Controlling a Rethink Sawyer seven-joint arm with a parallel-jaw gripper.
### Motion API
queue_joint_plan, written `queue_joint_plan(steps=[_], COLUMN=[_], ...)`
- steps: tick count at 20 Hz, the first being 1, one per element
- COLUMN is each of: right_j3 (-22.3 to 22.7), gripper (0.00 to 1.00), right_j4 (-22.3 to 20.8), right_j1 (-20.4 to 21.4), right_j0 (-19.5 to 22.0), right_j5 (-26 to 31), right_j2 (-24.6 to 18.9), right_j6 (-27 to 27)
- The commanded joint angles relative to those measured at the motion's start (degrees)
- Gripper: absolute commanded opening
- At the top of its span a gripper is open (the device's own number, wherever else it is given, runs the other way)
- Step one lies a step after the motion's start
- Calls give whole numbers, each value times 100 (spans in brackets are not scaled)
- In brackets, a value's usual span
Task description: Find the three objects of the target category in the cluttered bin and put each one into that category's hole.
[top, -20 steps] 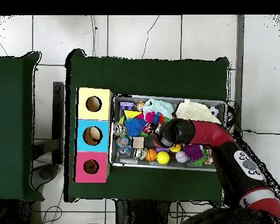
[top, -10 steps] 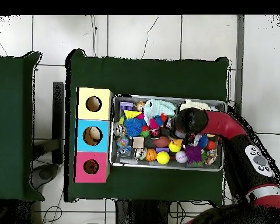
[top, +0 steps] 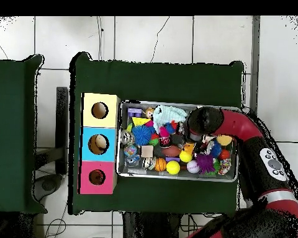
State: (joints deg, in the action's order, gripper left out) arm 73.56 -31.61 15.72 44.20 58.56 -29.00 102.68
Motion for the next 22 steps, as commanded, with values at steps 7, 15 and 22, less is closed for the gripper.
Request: queue_joint_plan(steps=[7, 15, 22], right_j3=[-1415, -878, -1068], gripper=[0, 0, 0], right_j4=[-503, -632, -759], right_j1=[-441, 1032, 1058], right_j0=[66, -440, -551], right_j5=[-144, 1145, 1276], right_j2=[-434, 161, 180], right_j6=[-2040, -1152, -1214])
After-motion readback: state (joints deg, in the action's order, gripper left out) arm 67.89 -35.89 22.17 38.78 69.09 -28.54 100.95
